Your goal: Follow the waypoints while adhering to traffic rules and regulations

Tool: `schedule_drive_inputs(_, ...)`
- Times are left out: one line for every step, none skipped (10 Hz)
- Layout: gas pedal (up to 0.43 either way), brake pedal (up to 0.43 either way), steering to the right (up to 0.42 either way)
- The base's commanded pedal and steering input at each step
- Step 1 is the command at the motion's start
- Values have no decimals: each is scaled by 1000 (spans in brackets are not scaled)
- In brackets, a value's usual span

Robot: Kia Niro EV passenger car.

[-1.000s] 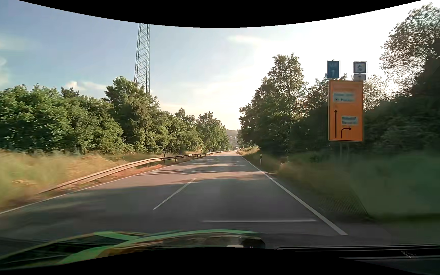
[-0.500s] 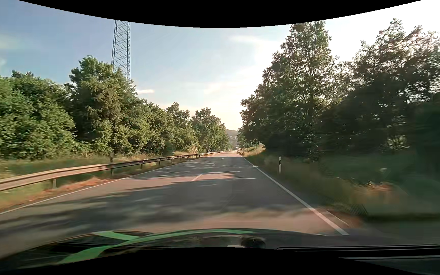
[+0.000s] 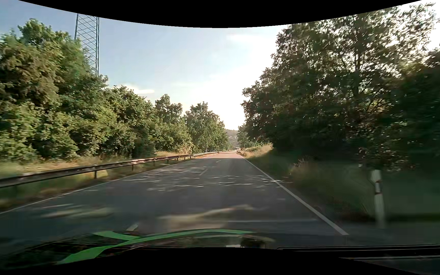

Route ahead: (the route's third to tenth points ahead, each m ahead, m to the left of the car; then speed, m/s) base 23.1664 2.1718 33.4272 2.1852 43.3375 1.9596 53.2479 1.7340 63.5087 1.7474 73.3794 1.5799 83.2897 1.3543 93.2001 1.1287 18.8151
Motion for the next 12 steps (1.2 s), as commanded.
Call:
schedule_drive_inputs(79,0,1)
schedule_drive_inputs(67,0,2)
schedule_drive_inputs(67,0,2)
schedule_drive_inputs(67,0,2)
schedule_drive_inputs(67,0,1)
schedule_drive_inputs(79,0,2)
schedule_drive_inputs(79,0,2)
schedule_drive_inputs(39,0,2)
schedule_drive_inputs(20,0,1)
schedule_drive_inputs(20,0,2)
schedule_drive_inputs(8,0,1)
schedule_drive_inputs(8,0,1)
